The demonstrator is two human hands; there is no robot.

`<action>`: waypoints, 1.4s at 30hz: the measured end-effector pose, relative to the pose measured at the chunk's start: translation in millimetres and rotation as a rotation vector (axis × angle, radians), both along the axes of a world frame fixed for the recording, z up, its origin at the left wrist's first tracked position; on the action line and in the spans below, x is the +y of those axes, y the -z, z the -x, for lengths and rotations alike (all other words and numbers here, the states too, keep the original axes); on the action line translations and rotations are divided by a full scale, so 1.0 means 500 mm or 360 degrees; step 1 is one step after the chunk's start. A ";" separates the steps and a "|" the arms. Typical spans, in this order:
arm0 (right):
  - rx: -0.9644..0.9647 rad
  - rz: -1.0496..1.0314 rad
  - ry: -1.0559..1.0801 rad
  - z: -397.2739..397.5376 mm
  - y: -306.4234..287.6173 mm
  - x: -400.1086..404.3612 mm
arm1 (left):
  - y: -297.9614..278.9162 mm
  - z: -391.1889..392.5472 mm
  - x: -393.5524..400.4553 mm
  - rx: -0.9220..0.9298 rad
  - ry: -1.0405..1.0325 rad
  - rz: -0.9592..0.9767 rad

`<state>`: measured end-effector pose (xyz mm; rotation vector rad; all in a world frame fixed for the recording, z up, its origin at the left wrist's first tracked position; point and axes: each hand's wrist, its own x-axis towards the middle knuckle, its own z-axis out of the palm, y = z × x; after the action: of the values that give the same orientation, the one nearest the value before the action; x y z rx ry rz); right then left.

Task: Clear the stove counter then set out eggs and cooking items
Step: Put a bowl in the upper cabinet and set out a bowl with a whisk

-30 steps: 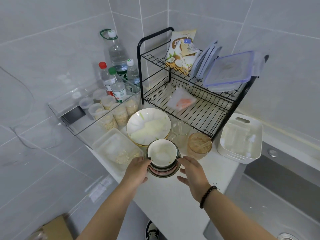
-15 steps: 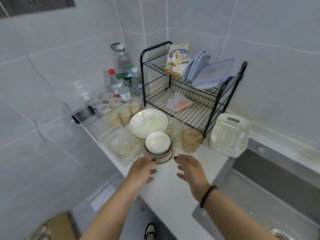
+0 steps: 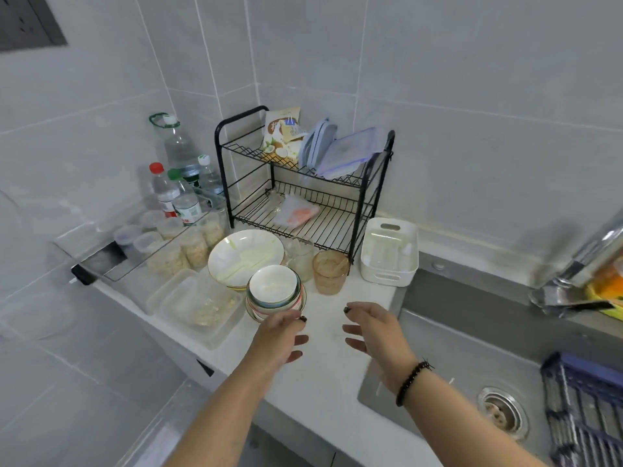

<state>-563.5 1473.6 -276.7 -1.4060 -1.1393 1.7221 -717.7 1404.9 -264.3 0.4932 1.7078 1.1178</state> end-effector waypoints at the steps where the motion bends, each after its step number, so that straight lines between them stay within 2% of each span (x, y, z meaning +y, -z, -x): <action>1: 0.0007 -0.0009 0.0068 -0.003 -0.004 -0.010 | -0.005 0.002 0.001 0.0005 0.0068 0.0000; 10: 0.0138 0.0056 0.0624 -0.004 -0.008 -0.179 | -0.014 0.028 -0.050 0.0075 0.0610 -0.0014; 16: 0.0262 0.0061 0.1030 -0.054 -0.001 -0.329 | -0.009 -0.031 -0.108 0.0033 0.1040 0.0004; 21: 0.0267 0.0006 0.1401 -0.132 -0.021 -0.448 | -0.026 -0.135 -0.159 0.0022 0.1435 -0.0021; 32: 0.0202 -0.0129 0.2068 -0.353 -0.053 -0.703 | -0.056 -0.405 -0.298 -0.0001 0.2019 -0.0112; 42: 0.0087 -0.0155 0.2518 -0.598 -0.069 -1.030 | -0.083 -0.730 -0.582 -0.0066 0.2377 -0.0019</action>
<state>-264.4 958.7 -242.0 -1.4412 0.1215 0.5047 -352.6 1113.8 -222.9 1.3919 0.8208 0.0189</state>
